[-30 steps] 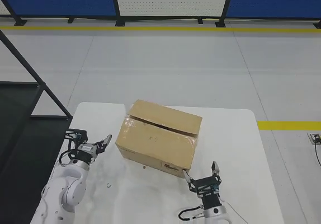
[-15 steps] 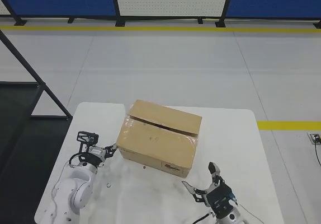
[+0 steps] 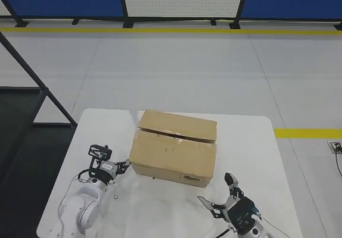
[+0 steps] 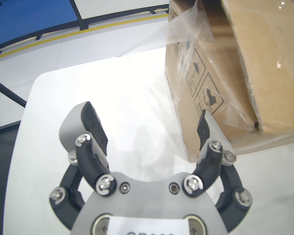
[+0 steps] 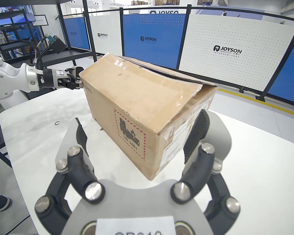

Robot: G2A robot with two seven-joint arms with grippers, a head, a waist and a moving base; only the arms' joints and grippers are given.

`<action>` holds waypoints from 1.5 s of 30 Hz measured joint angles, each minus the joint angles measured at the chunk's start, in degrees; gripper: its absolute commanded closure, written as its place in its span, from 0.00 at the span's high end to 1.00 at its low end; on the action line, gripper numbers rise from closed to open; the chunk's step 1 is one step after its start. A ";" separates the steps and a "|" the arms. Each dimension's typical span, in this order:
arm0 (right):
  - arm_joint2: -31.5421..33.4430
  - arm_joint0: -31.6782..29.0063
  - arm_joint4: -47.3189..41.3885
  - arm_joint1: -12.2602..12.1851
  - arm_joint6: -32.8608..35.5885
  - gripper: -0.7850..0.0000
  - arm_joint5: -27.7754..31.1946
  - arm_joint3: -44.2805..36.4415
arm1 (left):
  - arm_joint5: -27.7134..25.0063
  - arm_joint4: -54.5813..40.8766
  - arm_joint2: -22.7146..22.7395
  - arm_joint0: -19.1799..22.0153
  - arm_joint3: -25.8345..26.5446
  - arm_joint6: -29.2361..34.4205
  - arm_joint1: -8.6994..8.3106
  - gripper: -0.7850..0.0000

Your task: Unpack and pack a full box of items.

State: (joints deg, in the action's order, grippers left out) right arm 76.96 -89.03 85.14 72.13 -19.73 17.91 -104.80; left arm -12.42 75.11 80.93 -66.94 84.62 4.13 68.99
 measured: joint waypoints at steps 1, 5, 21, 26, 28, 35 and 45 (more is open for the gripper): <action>0.12 -0.05 0.01 -0.04 -0.09 1.00 0.11 -0.01 | -0.17 0.21 0.00 -0.23 0.18 0.01 -0.03 1.00; 0.61 -0.31 -0.11 -0.19 -0.49 1.00 0.54 -0.04 | -0.39 1.54 0.82 -1.58 1.11 -0.54 -0.27 1.00; 1.09 -5.45 13.12 -1.67 -4.68 1.00 4.65 -7.74 | 9.38 11.86 7.06 -5.68 3.58 -9.49 -1.13 1.00; 1.53 -4.48 8.92 -1.53 1.56 1.00 3.56 -7.61 | 7.10 10.49 6.93 -6.34 4.15 -10.21 -1.10 1.00; 1.89 -2.73 5.53 -1.35 4.56 1.00 2.80 -6.19 | 7.39 10.03 6.66 -6.20 3.86 -9.93 -1.00 1.00; 1.40 6.76 -1.80 -1.11 13.39 1.00 6.71 3.36 | 7.01 9.74 3.01 -4.41 1.58 -9.81 -0.41 1.00; 0.66 11.66 -1.75 -1.49 13.44 1.00 12.37 10.69 | 4.33 13.59 0.51 -5.64 2.02 -12.78 -0.39 1.00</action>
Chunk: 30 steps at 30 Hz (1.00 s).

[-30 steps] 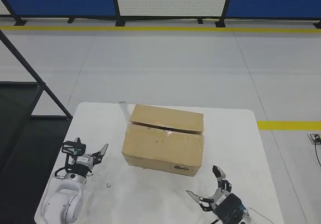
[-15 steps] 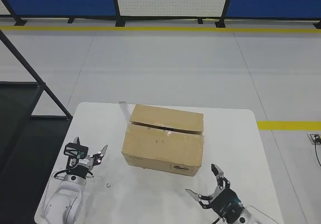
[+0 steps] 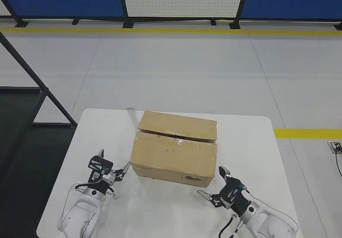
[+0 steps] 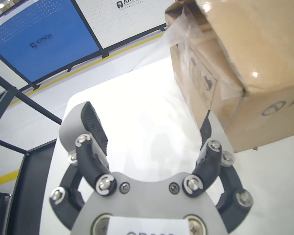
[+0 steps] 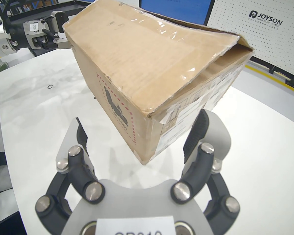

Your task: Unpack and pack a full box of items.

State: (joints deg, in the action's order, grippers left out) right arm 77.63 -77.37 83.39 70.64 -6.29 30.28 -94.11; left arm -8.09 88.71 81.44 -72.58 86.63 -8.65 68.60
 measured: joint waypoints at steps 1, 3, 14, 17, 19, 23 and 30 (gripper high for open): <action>-0.04 0.20 0.30 -0.06 0.00 1.00 0.38 0.26 | -0.33 0.14 -0.06 -0.24 0.24 -0.20 -0.02 1.00; -0.07 0.67 0.66 -0.17 -0.12 1.00 1.02 0.92 | -0.94 0.30 -0.14 -0.87 0.87 -0.57 -0.06 1.00; 0.30 2.57 0.65 -0.70 -1.12 1.00 3.62 3.56 | -2.96 1.16 -0.32 -3.52 3.56 -1.39 -0.22 1.00; 0.18 3.23 0.34 -0.80 -1.16 1.00 4.29 4.18 | -3.05 1.00 0.09 -4.07 3.98 -1.74 -0.27 1.00; -0.07 3.72 0.11 -0.82 -1.28 1.00 4.69 4.68 | -2.15 0.38 0.64 -4.34 4.04 -2.00 -0.26 1.00; -1.19 4.83 0.13 -0.79 -1.45 1.00 4.85 5.66 | 1.04 -3.08 2.43 -3.90 3.16 -0.81 -0.07 1.00; -1.65 4.79 0.67 -0.98 -2.62 1.00 4.60 5.47 | 6.66 -5.72 0.81 0.35 0.39 1.56 0.81 1.00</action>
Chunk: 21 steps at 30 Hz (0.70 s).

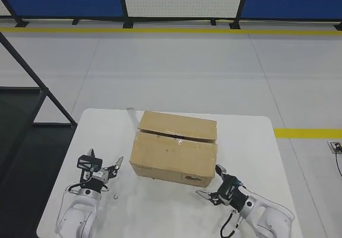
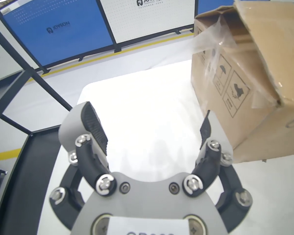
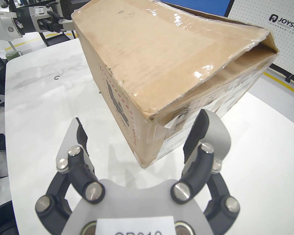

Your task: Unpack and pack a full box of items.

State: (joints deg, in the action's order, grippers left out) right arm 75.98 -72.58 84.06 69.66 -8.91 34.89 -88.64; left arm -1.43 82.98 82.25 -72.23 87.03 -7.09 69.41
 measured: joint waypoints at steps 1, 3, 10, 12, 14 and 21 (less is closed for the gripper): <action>0.05 -0.16 0.08 -0.04 -0.15 1.00 -0.08 -0.16 | 0.22 0.22 -0.67 0.59 -0.36 0.08 0.12 1.00; 0.30 -0.70 0.29 -0.17 -0.70 1.00 -0.31 -0.63 | 0.70 1.43 -2.28 1.80 -1.22 0.10 0.38 1.00; 1.73 -2.79 0.70 -0.68 -2.12 1.00 -0.72 -1.42 | -0.37 4.43 -5.49 2.59 -2.74 -1.09 0.78 1.00; 2.15 -3.23 0.50 -0.81 -2.46 1.00 -0.85 -1.50 | -0.89 5.01 -5.67 2.05 -2.43 -1.64 0.76 1.00; 2.56 -3.64 0.33 -0.94 -2.82 1.00 -0.87 -1.67 | -1.27 5.49 -5.76 1.44 -1.89 -1.98 0.74 1.00; 2.89 -3.87 0.30 -1.24 -2.67 1.00 -0.56 -2.19 | -1.63 4.81 -5.05 -0.34 0.20 -2.16 0.73 1.00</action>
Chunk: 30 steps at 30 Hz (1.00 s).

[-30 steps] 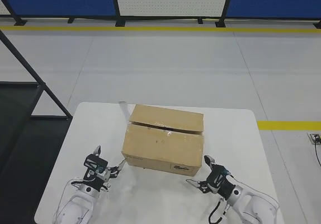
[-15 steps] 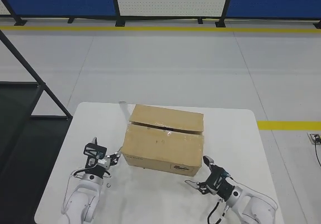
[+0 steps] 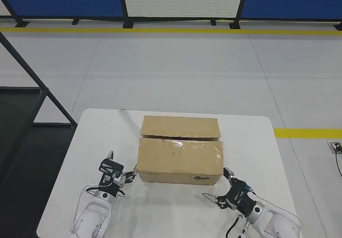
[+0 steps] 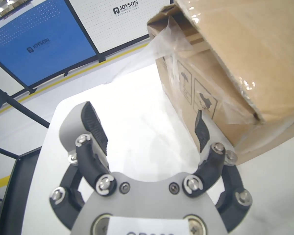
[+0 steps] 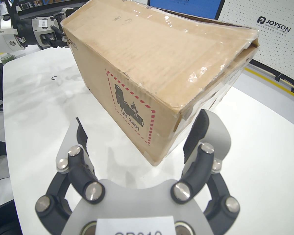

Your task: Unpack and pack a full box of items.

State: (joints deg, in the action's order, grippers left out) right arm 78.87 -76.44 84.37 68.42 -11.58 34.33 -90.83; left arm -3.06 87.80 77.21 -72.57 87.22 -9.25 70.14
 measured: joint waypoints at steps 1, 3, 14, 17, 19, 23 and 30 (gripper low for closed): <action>-0.06 0.11 0.00 -0.02 0.09 1.00 0.04 -0.04 | -0.01 -0.54 0.39 -0.14 0.20 0.14 -0.01 1.00; -0.15 0.29 -0.14 -0.06 0.02 1.00 0.04 -0.12 | 0.91 -1.56 1.62 -0.28 0.30 0.72 -0.04 1.00; 3.51 -7.68 2.67 -0.84 -6.51 1.00 -6.00 -7.63 | 4.43 4.31 7.87 2.36 -3.23 1.36 -0.95 1.00; 5.35 -12.42 4.60 -1.17 -9.57 1.00 -8.09 -12.14 | 3.41 9.20 7.47 4.83 -4.96 0.44 -1.22 1.00; 6.29 -15.39 5.84 -1.34 -11.13 1.00 -9.38 -14.81 | 2.58 10.95 6.81 6.31 -6.00 -0.18 -1.24 1.00; 7.77 -21.22 8.23 -1.55 -13.21 1.00 -12.54 -19.60 | -2.40 5.64 6.06 8.42 -6.78 0.39 -0.92 1.00; 8.21 -24.89 8.85 -1.70 -14.82 1.00 -13.81 -22.22 | -5.07 -5.93 6.81 10.52 -6.65 9.87 -0.38 1.00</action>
State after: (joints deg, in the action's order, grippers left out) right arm 87.08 -101.33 93.22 66.72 -26.40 20.52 -113.04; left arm -8.12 81.86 84.02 -62.05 80.58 0.62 69.76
